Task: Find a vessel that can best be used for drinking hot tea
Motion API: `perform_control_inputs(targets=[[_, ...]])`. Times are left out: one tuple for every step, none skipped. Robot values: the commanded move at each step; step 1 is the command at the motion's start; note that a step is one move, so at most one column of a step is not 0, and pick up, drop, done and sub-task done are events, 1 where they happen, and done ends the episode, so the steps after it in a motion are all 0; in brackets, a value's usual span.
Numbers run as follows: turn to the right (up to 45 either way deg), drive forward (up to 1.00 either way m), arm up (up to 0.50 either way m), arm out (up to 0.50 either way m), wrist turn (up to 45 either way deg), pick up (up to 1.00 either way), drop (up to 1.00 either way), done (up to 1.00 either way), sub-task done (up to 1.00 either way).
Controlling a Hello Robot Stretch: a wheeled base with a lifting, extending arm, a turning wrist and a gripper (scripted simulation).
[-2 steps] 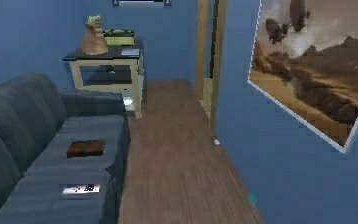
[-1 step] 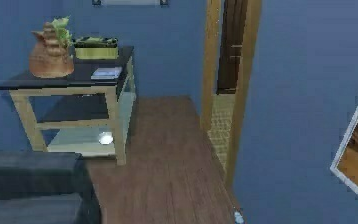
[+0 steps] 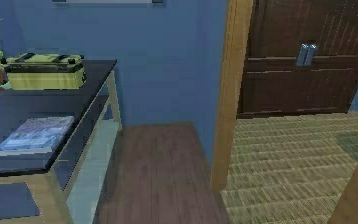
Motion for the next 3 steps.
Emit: perform_control_inputs(targets=[[0.0, 0.55, 0.00, 0.00, 0.0, 0.00, 0.00, 0.00, 0.00], [45.0, 0.00, 0.00, 0.00, 0.0, 0.00, 0.00, 0.00, 0.00], [24.0, 0.00, 0.00, 0.00, 0.0, 0.00, 0.00, 0.00, 0.00]])
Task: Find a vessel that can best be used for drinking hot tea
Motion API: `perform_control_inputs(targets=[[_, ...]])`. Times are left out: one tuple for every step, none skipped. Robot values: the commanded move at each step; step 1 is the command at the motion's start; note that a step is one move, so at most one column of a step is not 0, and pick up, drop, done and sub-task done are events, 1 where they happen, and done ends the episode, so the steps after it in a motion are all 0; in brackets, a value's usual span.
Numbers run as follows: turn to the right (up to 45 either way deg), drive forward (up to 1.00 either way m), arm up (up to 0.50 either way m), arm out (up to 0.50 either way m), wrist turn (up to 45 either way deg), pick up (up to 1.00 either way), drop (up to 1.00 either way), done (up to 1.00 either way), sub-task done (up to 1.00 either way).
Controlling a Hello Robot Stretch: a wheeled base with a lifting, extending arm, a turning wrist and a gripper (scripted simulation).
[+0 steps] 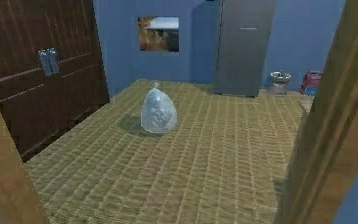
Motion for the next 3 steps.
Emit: perform_control_inputs(targets=[[0.0, 0.65, 0.00, 0.00, 0.0, 0.00, 0.00, 0.00, 0.00], [39.0, 0.00, 0.00, 0.00, 0.0, 0.00, 0.00, 0.00, 0.00], [0.0, 0.90, 0.00, 0.00, 0.0, 0.00, 0.00, 0.00, 0.00]])
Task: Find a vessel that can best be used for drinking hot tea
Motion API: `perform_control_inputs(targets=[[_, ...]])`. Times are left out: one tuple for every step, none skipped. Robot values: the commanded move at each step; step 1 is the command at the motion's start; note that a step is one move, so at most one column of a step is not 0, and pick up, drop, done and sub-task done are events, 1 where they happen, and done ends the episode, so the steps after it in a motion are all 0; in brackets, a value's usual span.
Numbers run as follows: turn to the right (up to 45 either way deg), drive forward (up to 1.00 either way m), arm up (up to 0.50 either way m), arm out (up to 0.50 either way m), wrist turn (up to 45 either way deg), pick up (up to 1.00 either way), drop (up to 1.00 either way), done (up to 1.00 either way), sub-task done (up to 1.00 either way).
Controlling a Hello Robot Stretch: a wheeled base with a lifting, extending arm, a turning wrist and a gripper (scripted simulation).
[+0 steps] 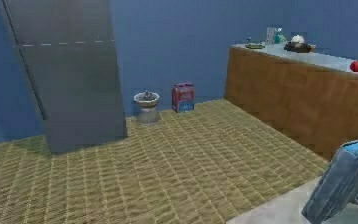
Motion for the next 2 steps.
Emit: perform_control_inputs(targets=[[45.0, 0.00, 0.00, 0.00, 0.0, 0.00, 0.00, 0.00, 0.00], [3.0, 0.00, 0.00, 0.00, 0.0, 0.00, 0.00, 0.00, 0.00]])
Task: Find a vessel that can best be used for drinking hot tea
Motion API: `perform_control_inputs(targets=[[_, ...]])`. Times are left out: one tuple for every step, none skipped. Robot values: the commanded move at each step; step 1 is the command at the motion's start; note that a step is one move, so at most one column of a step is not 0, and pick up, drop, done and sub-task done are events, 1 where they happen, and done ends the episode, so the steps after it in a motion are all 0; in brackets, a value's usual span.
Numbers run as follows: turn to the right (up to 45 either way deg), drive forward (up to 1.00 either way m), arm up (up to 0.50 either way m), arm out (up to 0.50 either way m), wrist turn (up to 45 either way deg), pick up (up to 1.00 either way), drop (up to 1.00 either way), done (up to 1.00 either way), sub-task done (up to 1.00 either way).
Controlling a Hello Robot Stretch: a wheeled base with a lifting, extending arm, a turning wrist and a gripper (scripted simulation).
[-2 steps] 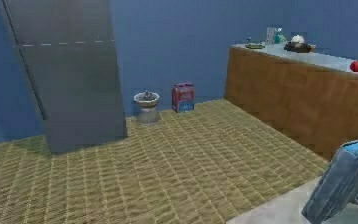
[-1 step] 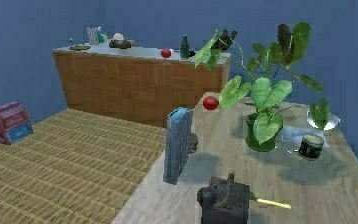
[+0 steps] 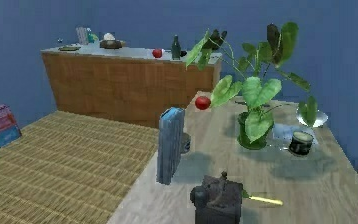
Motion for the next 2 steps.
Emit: perform_control_inputs(targets=[[0.0, 0.95, 0.00, 0.00, 0.0, 0.00, 0.00, 0.00, 0.00], [0.0, 0.00, 0.00, 0.00, 0.0, 0.00, 0.00, 1.00, 0.00]])
